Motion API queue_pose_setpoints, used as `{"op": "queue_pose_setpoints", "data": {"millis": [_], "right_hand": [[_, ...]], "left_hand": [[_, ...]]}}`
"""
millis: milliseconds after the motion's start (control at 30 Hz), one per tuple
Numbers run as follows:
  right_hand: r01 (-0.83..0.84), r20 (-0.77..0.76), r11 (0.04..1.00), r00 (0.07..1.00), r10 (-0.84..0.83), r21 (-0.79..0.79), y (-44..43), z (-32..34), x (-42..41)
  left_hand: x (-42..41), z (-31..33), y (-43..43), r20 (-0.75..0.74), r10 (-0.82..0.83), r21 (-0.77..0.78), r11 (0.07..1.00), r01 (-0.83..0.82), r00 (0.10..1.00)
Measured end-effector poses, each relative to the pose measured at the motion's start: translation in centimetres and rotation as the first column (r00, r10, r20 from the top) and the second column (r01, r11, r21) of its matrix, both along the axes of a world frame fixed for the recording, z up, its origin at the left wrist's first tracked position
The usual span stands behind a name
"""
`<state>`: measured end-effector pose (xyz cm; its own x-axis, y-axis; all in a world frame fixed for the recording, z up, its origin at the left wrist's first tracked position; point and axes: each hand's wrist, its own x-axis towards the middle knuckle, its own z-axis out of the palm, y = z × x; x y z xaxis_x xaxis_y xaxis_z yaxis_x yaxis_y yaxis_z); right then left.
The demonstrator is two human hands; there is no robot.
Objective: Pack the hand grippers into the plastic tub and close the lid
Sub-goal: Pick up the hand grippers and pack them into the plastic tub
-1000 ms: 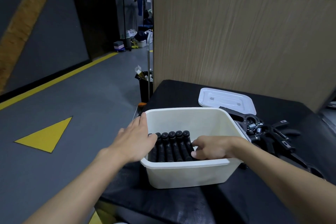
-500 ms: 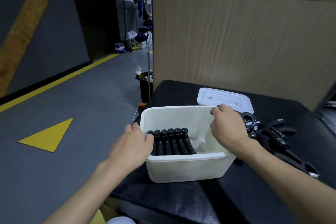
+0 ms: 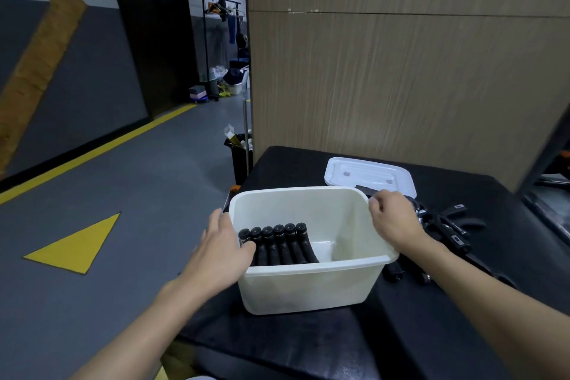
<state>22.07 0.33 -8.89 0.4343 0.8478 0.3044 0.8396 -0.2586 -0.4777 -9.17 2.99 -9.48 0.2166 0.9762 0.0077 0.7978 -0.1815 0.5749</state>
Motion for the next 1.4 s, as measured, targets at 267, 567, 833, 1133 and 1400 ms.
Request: {"op": "queue_pose_setpoints", "data": {"millis": [267,567,833,1133,1400], "right_hand": [[0.208,-0.181,0.949,0.95,-0.254,-0.238,1.4,-2.4,6.1],[0.218,-0.138,0.934,0.954,-0.265,-0.284,4.5,-3.9,6.9],[0.284,0.02,0.892,0.955,-0.297,-0.352,5.0,-5.2,7.3],[0.329,0.0,0.944,0.944,-0.329,-0.019,5.6,-4.9,7.6],[0.243,0.038,0.944,0.965,-0.258,0.224,4.3,1.6,8.2]], "left_hand": [[1.4,1.8,2.7,-0.121,0.011,0.063,0.998,-0.004,0.993],[2.0,0.2,3.9,-0.039,-0.031,0.068,0.997,0.034,0.999],[2.1,-0.4,4.2,-0.127,0.001,0.095,0.995,0.011,0.992],[2.3,-0.3,4.1,-0.151,0.024,0.135,0.991,-0.003,0.988],[2.2,-0.5,4.0,-0.18,-0.015,0.171,0.984,0.046,0.984]]}}
